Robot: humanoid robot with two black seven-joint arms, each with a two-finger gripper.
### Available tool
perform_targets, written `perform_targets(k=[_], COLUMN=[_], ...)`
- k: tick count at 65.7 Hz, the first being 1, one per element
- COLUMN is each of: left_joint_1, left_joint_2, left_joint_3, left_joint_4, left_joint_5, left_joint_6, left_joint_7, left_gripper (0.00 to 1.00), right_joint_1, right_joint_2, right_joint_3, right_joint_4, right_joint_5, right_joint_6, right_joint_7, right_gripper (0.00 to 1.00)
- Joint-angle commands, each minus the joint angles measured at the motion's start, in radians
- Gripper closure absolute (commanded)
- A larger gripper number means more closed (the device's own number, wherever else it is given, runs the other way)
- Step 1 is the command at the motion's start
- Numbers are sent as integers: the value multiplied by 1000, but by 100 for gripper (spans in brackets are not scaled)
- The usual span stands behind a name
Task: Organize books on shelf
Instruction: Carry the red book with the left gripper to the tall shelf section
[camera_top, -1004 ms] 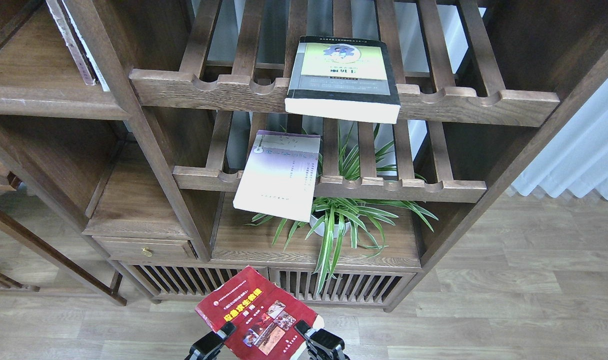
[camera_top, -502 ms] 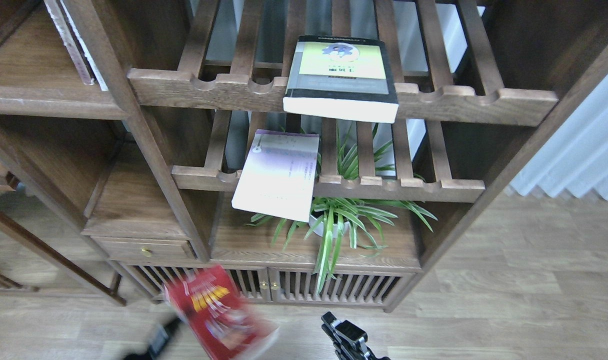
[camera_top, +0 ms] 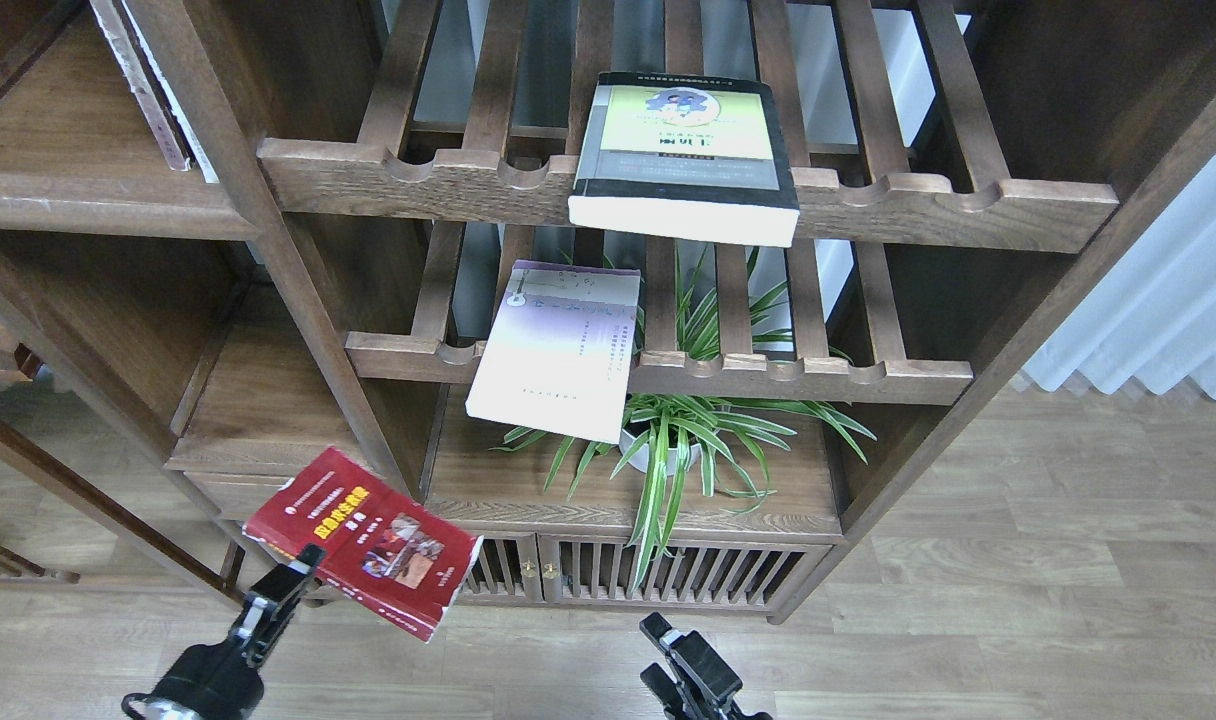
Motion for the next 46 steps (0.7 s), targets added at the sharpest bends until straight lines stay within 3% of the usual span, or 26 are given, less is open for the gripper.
perform_targets(k=[1,27,46], left_joint_1=[52,194,230], left_joint_2=[70,229,289], left_joint_3=[-62,-352,-599], left_joint_4=[-84,-289,-361], left_joint_5=[0,2,2], left_joint_6=[0,0,0], left_joint_7=[15,33,58], left_gripper=[93,93,93], right_joint_1=[2,7,4], right_joint_2=[0,0,0], right_joint_3=[2,1,-3], right_joint_4=[-1,-1,-21], right_joint_5=[2,4,4], right_joint_6=[0,0,0], right_joint_7=[0,1,1], right_gripper=[1,1,0])
